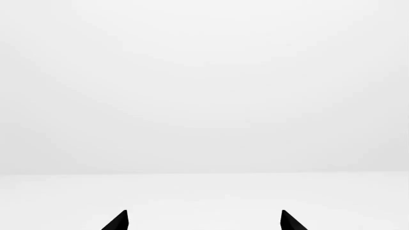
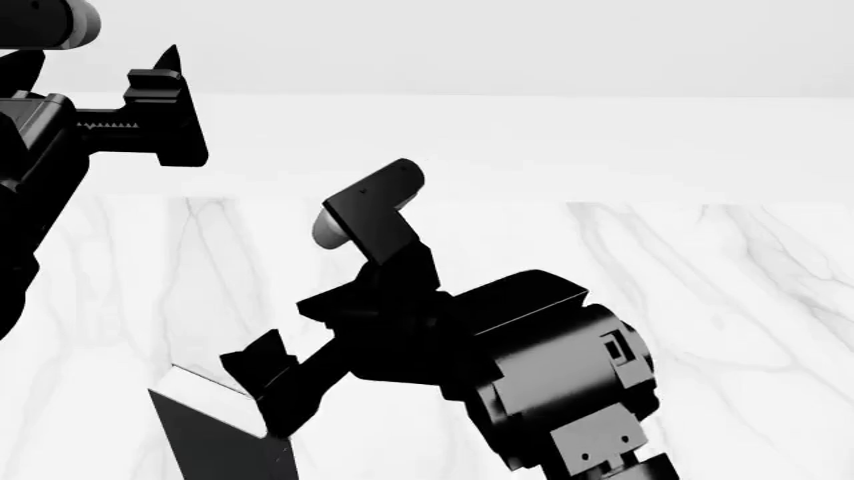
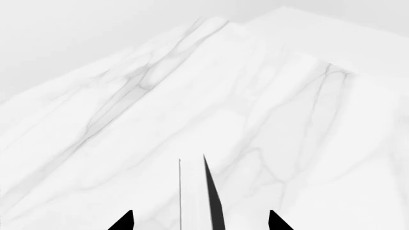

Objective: Pick up the book on the left and place it on top of the shelf.

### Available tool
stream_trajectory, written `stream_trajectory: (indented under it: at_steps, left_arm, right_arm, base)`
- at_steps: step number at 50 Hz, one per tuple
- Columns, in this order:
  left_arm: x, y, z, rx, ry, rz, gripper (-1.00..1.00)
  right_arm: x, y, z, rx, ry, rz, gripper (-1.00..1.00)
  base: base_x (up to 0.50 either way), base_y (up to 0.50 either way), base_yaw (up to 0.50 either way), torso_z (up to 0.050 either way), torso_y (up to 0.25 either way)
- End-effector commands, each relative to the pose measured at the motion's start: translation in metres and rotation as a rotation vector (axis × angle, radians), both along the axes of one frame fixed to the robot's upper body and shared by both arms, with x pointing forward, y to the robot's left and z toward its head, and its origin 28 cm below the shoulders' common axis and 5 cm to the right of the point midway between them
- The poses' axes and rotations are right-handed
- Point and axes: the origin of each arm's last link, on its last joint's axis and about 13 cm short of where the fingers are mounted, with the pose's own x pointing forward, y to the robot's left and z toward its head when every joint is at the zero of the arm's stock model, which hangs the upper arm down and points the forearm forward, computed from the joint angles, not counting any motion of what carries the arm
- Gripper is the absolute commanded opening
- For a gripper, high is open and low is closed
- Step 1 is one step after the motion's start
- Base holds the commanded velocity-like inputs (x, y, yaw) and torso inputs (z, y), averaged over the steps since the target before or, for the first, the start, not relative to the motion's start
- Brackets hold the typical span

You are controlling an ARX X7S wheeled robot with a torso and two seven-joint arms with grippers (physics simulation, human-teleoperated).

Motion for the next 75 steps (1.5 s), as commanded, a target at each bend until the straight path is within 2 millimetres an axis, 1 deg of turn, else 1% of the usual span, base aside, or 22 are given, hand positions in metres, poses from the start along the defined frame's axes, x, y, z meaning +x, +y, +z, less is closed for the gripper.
stream_trajectory:
  at_steps: [1,13,35,48,50,55,75]
  left_arm:
    - [0.000,0.000,0.000,0.001,-0.001,-0.003,1.00]
    - [0.000,0.001,0.000,-0.001,0.001,-0.002,1.00]
    - [0.001,0.002,-0.003,-0.005,0.014,-0.003,1.00]
    - [0.001,0.002,-0.003,-0.010,0.017,-0.015,1.00]
    - [0.002,0.002,-0.004,0.010,0.025,-0.005,1.00]
    - [0.002,0.002,-0.005,-0.006,0.019,-0.009,1.00]
    - [0.001,0.001,-0.006,0.005,0.014,-0.011,1.00]
  right_arm:
    - [0.010,0.013,-0.012,-0.011,0.023,0.031,1.00]
    - [0.012,0.018,-0.030,-0.103,0.068,0.049,1.00]
    - [0.012,0.019,-0.041,-0.143,0.105,0.069,1.00]
    - [0.012,0.021,-0.043,-0.145,0.102,0.081,1.00]
    - [0.012,0.021,-0.043,-0.145,0.102,0.082,1.00]
    - [0.012,0.021,-0.043,-0.143,0.101,0.082,1.00]
    - [0.010,0.023,-0.046,-0.152,0.103,0.105,1.00]
  base:
    - [0.00,0.00,0.00,0.000,0.000]
    - [0.00,0.00,0.00,0.000,0.000]
    - [0.00,0.00,0.00,0.000,0.000]
    - [0.00,0.00,0.00,0.000,0.000]
    - [0.00,0.00,0.00,0.000,0.000]
    - [0.00,0.00,0.00,0.000,-0.234]
    - [0.00,0.00,0.00,0.000,0.000]
